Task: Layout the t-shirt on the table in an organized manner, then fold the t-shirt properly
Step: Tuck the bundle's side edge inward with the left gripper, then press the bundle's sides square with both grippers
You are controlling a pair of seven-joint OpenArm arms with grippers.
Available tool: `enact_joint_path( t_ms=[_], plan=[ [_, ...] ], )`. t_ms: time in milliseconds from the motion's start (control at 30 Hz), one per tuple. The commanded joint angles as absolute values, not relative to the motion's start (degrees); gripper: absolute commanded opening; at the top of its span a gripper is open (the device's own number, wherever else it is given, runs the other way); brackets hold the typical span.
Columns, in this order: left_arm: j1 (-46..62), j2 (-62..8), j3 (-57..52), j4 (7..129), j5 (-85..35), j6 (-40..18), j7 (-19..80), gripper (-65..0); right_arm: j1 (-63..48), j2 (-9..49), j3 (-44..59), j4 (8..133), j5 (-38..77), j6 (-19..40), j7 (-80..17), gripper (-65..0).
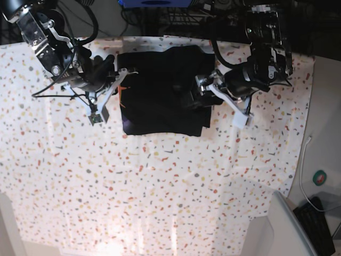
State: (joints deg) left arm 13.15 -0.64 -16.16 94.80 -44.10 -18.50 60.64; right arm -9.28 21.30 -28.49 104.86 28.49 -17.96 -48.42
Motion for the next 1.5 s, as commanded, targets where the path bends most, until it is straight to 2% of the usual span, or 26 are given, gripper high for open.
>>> enact_joint_path(
  t_ms=[0, 200, 600, 867, 1067, 1467],
  plan=[
    [13.3, -1.4, -16.4, 96.6, -45.9, -19.1, 57.4, -7.7, -8.7, 21.8, -28.4, 105.7, 28.6, -17.6, -47.7, -65.0],
    [17.4, -3.6, -16.3, 96.8, -46.0, -19.1, 52.3, -7.7, -8.7, 21.6, -28.4, 105.6, 28.6, -17.6, -47.7, -65.0],
    [13.7, -3.8, -15.8, 84.1, -45.5, -19.1, 51.9, -7.2, -8.7, 20.4, -28.5, 105.6, 28.6, -17.6, -47.7, -65.0],
    [12.3, -3.4, -13.2, 82.4, -38.9, -19.2, 51.9, -7.2, -8.7, 20.4, -28.5, 105.6, 28.6, -17.6, -47.7, -65.0],
    [11.6, -3.6, -8.2, 81.6, -39.1, -19.2, 49.8, -7.2, -8.7, 20.4, -28.5, 105.6, 28.6, -17.6, -47.7, -65.0],
    [11.5, -3.8, -4.9, 81.6, -39.0, -19.3, 49.6, -7.7, -8.6, 20.4, -28.5, 103.7, 28.6, -17.6, -47.7, -65.0]
  ],
)
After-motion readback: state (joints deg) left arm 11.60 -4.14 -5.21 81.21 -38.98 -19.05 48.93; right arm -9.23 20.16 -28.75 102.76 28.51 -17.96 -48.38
